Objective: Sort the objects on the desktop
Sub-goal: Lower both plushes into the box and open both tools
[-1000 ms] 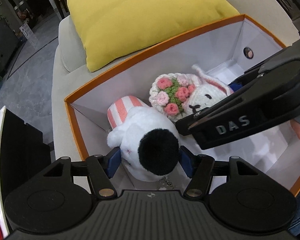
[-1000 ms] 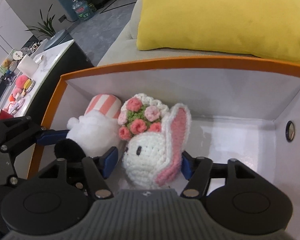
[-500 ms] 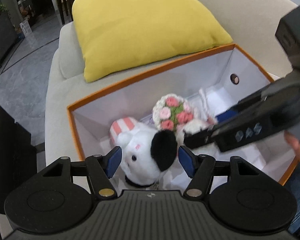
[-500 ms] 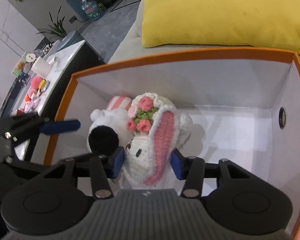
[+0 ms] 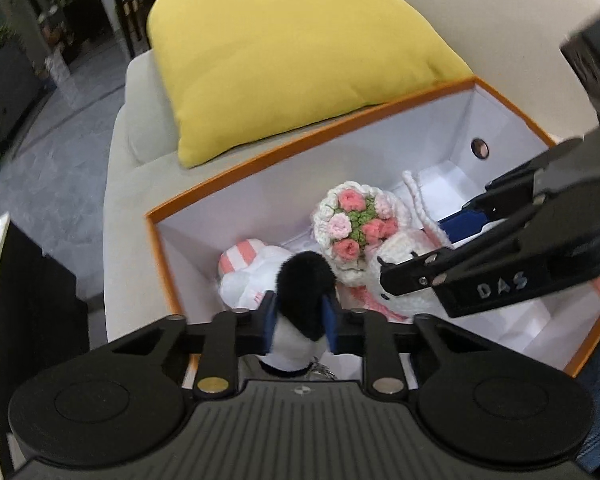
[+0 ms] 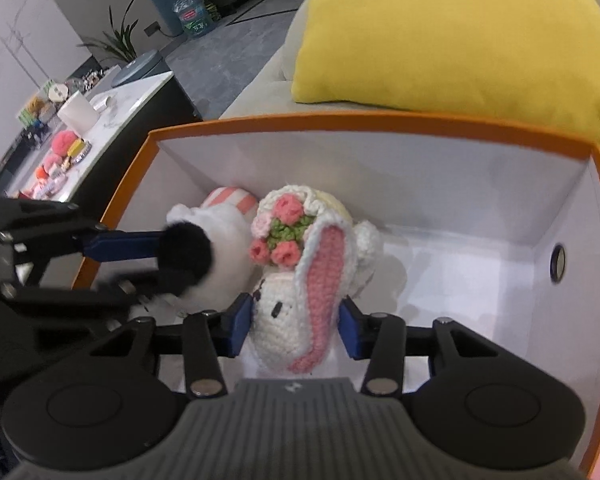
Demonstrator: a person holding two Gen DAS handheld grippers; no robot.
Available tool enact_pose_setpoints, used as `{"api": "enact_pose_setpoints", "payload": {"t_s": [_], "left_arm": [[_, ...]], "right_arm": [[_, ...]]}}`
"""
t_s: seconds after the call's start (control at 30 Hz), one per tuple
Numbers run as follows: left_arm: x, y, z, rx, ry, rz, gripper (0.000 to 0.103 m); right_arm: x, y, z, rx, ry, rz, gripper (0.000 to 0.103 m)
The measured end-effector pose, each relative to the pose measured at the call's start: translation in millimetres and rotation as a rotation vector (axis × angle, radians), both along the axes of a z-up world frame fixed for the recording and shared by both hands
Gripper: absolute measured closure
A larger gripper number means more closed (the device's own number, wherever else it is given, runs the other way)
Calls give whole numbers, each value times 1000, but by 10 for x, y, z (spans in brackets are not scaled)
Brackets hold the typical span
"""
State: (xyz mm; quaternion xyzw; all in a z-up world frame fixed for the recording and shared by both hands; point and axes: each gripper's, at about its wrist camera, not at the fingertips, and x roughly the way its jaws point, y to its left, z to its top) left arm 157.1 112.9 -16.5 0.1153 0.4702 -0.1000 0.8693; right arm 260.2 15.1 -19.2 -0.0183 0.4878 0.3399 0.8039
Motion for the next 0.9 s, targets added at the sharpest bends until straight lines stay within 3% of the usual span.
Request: {"api": "enact_pose_setpoints", "payload": {"t_s": [0.23,0.37,0.47,0.57,0.67,0.9], "left_arm": [[-46,225,36,-37,13,48,84],[-59,285,21,-68,16,64,84],[-62,287,20,-66,12,62,84],[-70,304,10,-72,11,63,84],[-83,322,8,-79,13,69,84],[-113,326,-23,-95,19,71,84]], "right_arm": [[-99,335,-56,-55,-41,79,55],[-117,377,-50,-74,-45,120,48],[-98,241,2,-47,-29,118,33],[-50,115,69,4,4,100,33],[44,31,63,47,52,56,36],[80,132,-87,8,61,9,62]]}}
